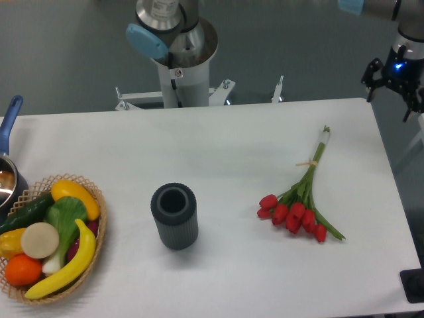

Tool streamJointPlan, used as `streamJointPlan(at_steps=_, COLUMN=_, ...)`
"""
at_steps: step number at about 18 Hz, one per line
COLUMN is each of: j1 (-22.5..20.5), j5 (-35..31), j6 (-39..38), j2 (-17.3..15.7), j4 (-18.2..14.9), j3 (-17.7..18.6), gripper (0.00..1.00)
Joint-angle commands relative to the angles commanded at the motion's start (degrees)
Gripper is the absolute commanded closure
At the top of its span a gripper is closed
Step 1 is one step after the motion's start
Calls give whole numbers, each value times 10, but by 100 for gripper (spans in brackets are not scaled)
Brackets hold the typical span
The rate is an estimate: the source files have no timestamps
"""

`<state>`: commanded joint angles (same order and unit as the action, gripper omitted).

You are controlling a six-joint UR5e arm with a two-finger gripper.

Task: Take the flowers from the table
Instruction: 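Move the open gripper over the green stems of the red tulips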

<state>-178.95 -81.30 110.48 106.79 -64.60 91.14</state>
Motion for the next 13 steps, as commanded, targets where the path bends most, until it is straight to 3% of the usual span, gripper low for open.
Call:
streamJointPlan(at_steps=5, j1=6, j5=-4, j6=-1, j2=-2, j4=-1, j3=3, gripper=0)
streamJointPlan(at_steps=13, j1=15, j5=0, j6=-49, j2=-10, j4=13, j3=43, gripper=0)
